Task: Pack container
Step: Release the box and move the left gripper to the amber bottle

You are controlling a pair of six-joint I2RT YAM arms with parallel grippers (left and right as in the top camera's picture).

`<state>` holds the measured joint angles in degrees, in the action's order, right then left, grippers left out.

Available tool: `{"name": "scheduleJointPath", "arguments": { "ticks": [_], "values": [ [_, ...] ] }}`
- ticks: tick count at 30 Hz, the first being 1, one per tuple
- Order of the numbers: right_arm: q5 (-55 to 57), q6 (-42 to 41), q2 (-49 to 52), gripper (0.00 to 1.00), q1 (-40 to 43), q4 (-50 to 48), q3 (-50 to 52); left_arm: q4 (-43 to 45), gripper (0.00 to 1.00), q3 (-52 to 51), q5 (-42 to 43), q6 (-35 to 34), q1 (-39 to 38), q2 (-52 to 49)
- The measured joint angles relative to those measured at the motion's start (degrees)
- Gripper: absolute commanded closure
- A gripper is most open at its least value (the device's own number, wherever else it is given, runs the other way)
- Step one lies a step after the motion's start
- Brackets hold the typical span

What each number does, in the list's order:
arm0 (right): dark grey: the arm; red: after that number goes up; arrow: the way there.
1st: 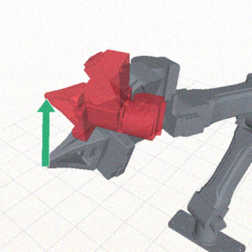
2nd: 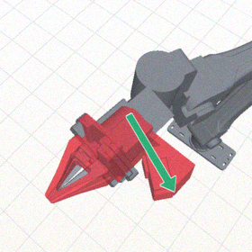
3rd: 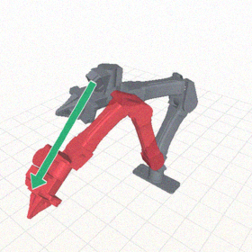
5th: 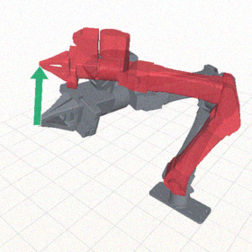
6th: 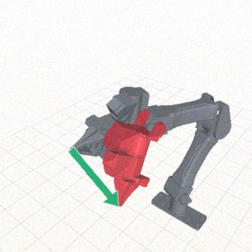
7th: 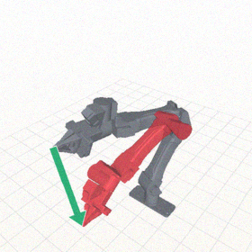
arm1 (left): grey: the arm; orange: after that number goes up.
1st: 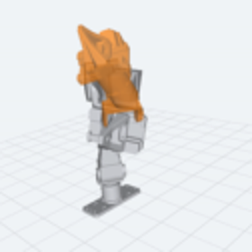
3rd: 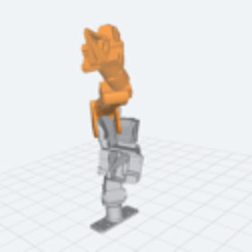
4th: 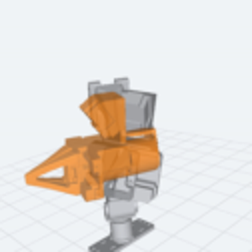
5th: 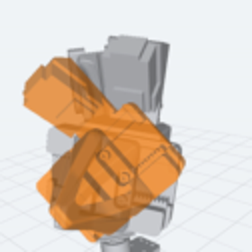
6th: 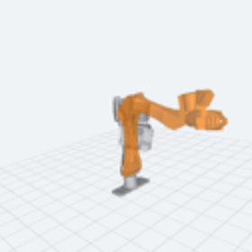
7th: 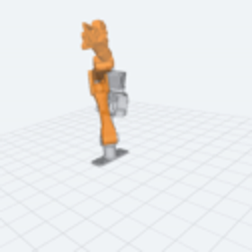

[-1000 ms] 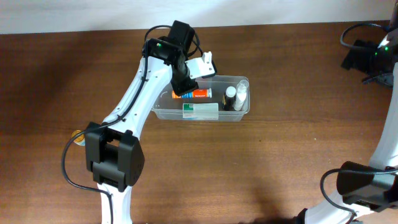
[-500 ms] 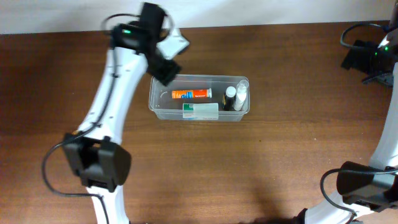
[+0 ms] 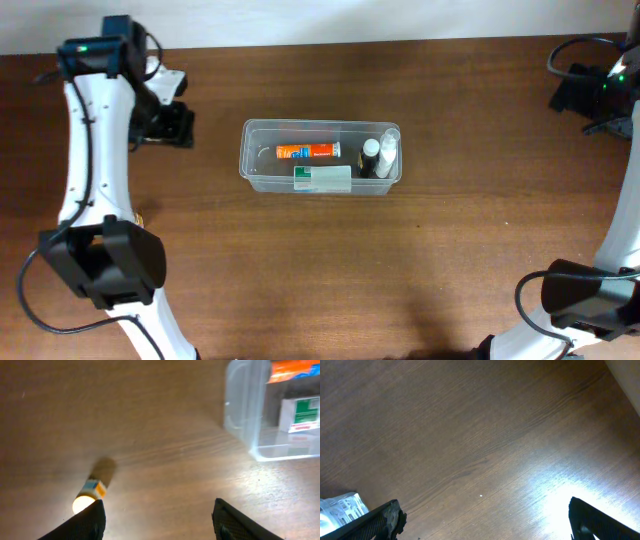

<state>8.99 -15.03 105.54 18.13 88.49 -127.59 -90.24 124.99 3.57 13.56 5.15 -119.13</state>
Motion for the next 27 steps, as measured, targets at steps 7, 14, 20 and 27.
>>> {"name": "scheduleJointPath", "arguments": {
  "ticks": [7, 14, 20, 27],
  "values": [
    [0.0, -0.02, 0.0, 0.02, 0.0, -0.02, 0.0, 3.32, 0.31, -6.97, 0.02, -1.84, 6.14, 0.7],
    [0.0, 0.04, 0.0, 0.02, 0.0, -0.02, 0.0, 18.88, 0.29, -27.3, 0.0, -5.68, 10.86, 9.38],
    [0.0, 0.02, 0.0, 0.02, 0.0, 0.0, 0.0, 29.44, 0.26, -42.29, 0.02, -8.04, 14.45, 18.58],
    [0.0, 0.02, 0.0, 0.02, 0.0, 0.0, 0.0, 36.46, 0.26, -51.15, -0.02, -9.4, 17.88, 18.86]
  ]
}}
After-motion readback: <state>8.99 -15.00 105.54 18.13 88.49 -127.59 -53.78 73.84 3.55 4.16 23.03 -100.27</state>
